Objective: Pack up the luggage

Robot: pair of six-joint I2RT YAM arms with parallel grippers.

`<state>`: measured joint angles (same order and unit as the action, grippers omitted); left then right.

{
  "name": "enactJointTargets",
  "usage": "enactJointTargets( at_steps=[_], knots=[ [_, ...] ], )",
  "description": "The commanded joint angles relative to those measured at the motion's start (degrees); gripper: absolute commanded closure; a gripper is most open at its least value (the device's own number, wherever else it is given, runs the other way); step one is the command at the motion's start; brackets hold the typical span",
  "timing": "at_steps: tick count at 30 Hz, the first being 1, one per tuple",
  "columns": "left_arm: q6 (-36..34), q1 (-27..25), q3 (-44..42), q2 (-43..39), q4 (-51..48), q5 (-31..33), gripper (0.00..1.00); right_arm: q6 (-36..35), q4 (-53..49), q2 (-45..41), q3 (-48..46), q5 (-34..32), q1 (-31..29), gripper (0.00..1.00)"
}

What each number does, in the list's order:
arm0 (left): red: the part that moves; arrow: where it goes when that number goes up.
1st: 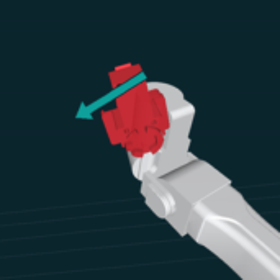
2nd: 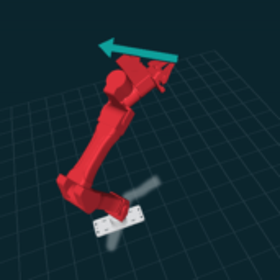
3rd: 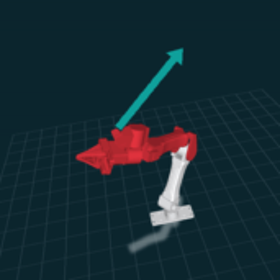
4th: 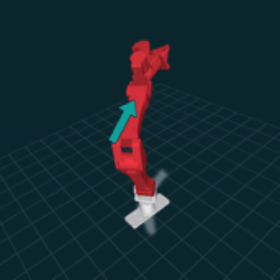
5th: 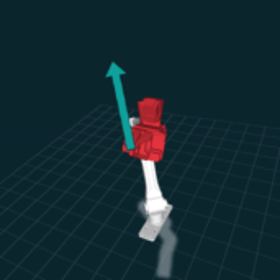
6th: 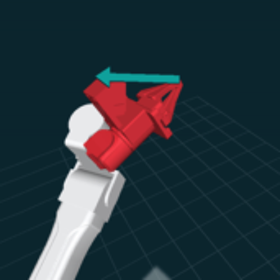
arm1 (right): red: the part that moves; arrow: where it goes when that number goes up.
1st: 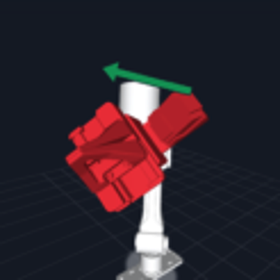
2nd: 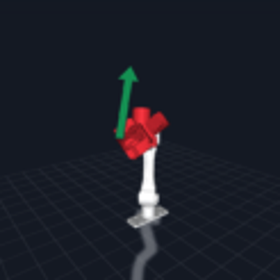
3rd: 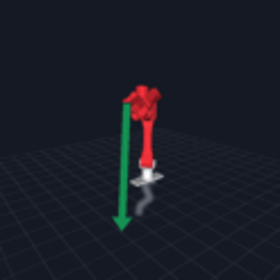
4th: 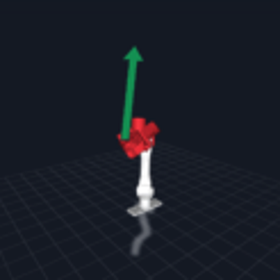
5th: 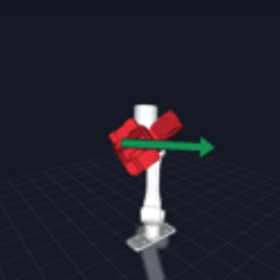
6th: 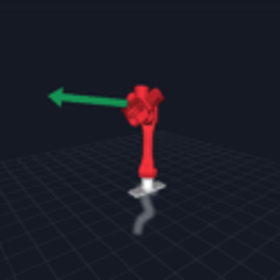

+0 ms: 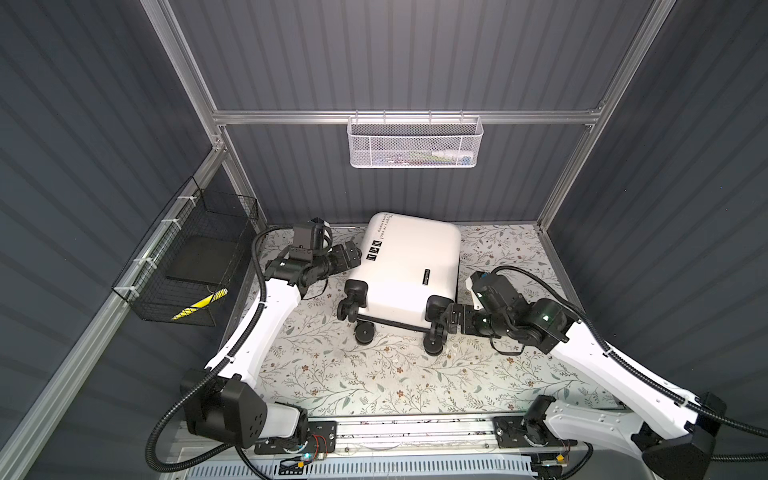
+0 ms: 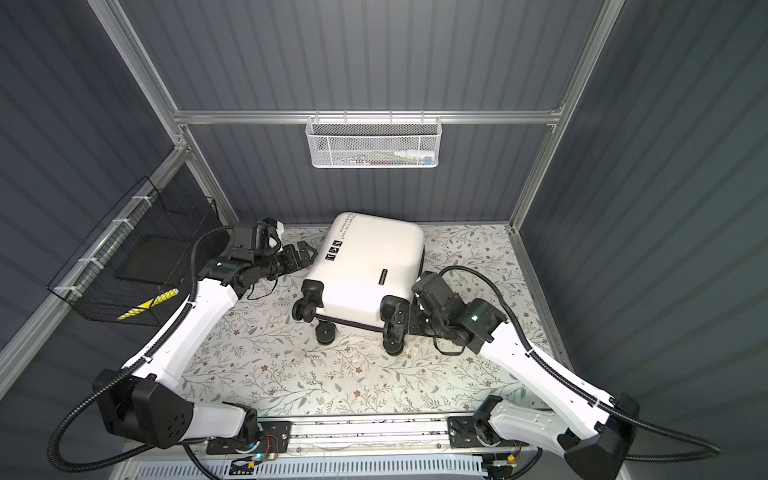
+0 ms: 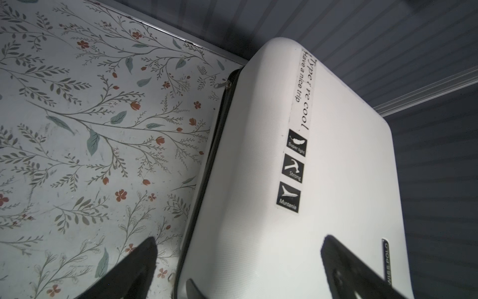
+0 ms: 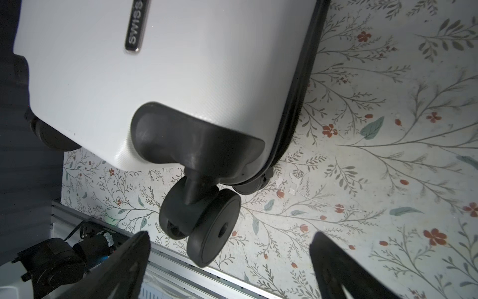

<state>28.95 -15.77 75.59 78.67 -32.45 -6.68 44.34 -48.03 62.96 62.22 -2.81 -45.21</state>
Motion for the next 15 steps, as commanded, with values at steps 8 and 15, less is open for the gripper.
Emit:
enactJointTargets(
  at_steps=[8,15],
  knots=[
    [1.8,2.6,-3.5,-2.8,0.0,-0.9,0.0,8.3,-4.0,9.0,6.3,-10.8,-8.7,0.01],
    [2.8,5.0,-4.9,-1.2,1.8,-4.2,0.0,10.8,-6.5,12.9,7.4,-14.5,-10.6,0.02]
  ],
)
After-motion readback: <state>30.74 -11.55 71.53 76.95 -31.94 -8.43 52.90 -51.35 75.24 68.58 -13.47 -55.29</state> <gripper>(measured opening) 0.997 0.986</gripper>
